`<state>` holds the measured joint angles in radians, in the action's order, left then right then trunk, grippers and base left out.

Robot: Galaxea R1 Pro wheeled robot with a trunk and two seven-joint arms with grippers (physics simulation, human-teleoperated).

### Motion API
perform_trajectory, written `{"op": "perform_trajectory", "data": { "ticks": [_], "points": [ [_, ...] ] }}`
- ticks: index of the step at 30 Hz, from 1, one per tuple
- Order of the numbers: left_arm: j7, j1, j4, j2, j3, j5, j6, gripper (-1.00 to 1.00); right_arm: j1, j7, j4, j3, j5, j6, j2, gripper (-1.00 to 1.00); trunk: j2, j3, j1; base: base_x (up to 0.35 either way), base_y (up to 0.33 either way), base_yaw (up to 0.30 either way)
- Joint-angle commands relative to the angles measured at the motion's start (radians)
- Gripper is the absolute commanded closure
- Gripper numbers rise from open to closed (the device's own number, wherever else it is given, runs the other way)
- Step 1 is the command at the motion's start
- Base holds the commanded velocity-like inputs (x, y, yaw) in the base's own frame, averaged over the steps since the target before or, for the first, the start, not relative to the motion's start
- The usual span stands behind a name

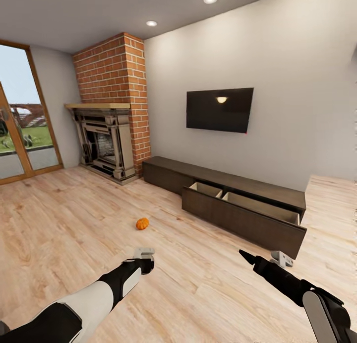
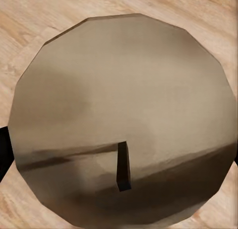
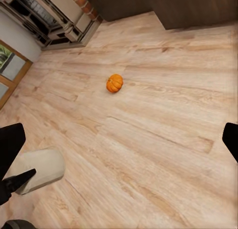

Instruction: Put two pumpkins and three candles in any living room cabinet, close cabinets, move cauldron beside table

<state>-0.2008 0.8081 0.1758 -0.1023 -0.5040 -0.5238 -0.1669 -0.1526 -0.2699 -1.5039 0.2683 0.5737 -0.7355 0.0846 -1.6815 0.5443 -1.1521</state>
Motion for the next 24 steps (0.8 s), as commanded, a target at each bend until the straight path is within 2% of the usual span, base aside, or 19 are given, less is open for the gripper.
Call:
{"op": "perform_trajectory", "data": {
  "ticks": [1, 18, 24],
  "points": [
    [-0.007, 0.000, 0.002, 0.000, -0.008, -0.008, -0.005, 1.00, -0.001, -0.005, 0.000, 0.002, -0.002, -0.005, 0.000, -1.00, 0.007, -0.002, 0.004, 0.000, 0.000, -0.150],
    [-0.006, 0.000, 0.002, -0.002, -0.008, -0.008, -0.006, 1.00, -0.001, -0.005, 0.002, 0.002, -0.002, -0.006, 0.001, -1.00, 0.126, -0.055, 0.069, 0.000, 0.000, -0.146],
    [-0.006, 0.000, 0.002, -0.002, -0.009, -0.008, -0.006, 1.00, -0.001, -0.005, 0.002, 0.003, -0.002, -0.005, 0.000, -1.00, 0.168, -0.074, 0.092, 0.000, 0.000, -0.060]
  ]
}}
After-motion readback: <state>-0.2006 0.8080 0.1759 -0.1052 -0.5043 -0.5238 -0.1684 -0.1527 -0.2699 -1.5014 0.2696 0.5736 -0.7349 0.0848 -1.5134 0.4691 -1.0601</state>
